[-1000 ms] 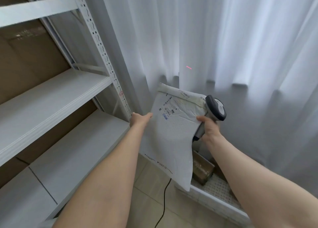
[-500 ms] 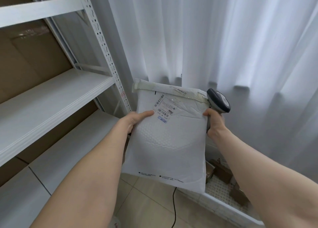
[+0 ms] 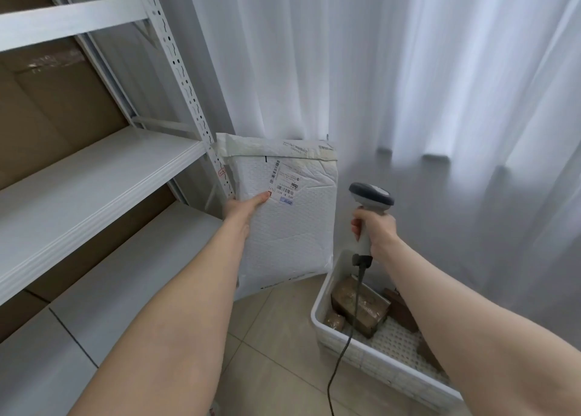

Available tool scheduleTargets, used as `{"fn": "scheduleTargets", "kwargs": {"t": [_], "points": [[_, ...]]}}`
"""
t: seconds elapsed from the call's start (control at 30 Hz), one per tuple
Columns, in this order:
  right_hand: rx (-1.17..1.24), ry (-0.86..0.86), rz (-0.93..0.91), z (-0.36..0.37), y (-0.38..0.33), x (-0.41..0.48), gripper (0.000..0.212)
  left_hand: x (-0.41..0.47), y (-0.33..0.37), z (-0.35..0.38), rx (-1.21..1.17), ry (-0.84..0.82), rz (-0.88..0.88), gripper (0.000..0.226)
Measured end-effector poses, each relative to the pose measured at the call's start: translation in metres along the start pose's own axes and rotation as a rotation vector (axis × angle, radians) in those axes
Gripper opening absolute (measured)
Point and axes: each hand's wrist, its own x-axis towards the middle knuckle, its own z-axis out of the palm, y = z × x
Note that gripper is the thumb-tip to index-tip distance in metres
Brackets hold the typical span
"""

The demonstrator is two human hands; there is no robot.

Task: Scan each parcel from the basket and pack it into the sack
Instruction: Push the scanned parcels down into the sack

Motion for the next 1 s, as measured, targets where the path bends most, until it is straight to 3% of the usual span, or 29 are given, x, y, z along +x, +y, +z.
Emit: {"fn": "scheduleTargets", "kwargs": {"t": [0.3, 0.47, 1.0], "points": [[-0.111, -0.294, 0.035, 0.040, -0.007, -0.032, 0.013, -0.013, -0.015, 0.016, -0.167, 0.016, -0.062, 0.059], [-0.131, -0.304, 0.057, 0.045, -0.013, -0.037, 0.011, -0.019, -0.017, 0.018, -0.250, 0.031, -0.105, 0.066], [-0.208, -0.304, 0.073, 0.044, -0.029, -0.047, 0.002, -0.016, -0.017, 0.016, -0.216, 0.055, -0.133, 0.066]]}}
